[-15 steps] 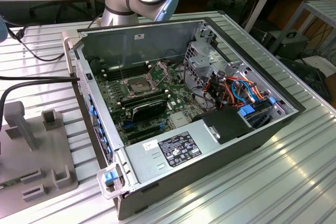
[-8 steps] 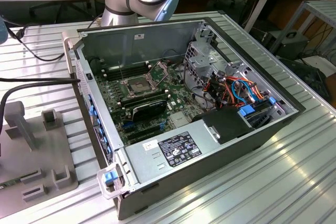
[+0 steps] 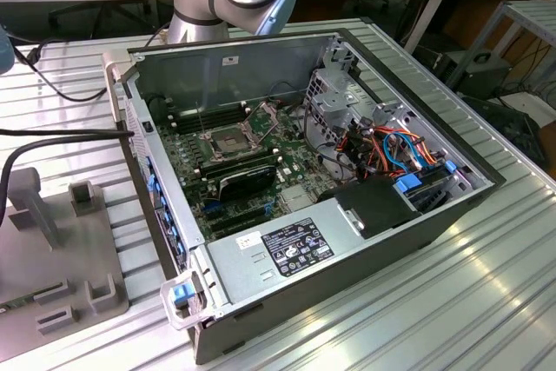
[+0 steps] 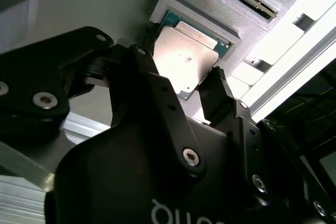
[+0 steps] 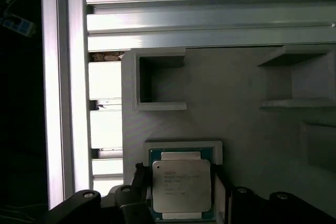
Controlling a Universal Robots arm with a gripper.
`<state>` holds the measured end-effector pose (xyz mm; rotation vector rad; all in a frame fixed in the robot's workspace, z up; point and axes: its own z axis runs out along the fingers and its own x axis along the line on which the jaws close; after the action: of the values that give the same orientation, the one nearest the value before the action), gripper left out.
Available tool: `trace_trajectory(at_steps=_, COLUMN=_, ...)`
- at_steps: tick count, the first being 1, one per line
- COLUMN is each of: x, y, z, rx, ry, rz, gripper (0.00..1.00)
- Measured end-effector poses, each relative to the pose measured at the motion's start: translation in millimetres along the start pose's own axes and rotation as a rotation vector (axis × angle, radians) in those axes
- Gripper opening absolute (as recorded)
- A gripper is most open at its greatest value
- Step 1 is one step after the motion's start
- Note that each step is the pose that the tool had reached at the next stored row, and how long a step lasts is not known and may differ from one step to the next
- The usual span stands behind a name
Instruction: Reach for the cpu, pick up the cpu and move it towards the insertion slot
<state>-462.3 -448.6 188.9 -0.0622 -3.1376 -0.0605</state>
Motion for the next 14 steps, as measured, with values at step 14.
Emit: trace_trajectory(at_steps=14, x=-3.8, y=-0.2, z=-0.1, rx=0.0001, ry=0.0002, rz=0.0, gripper=0.55)
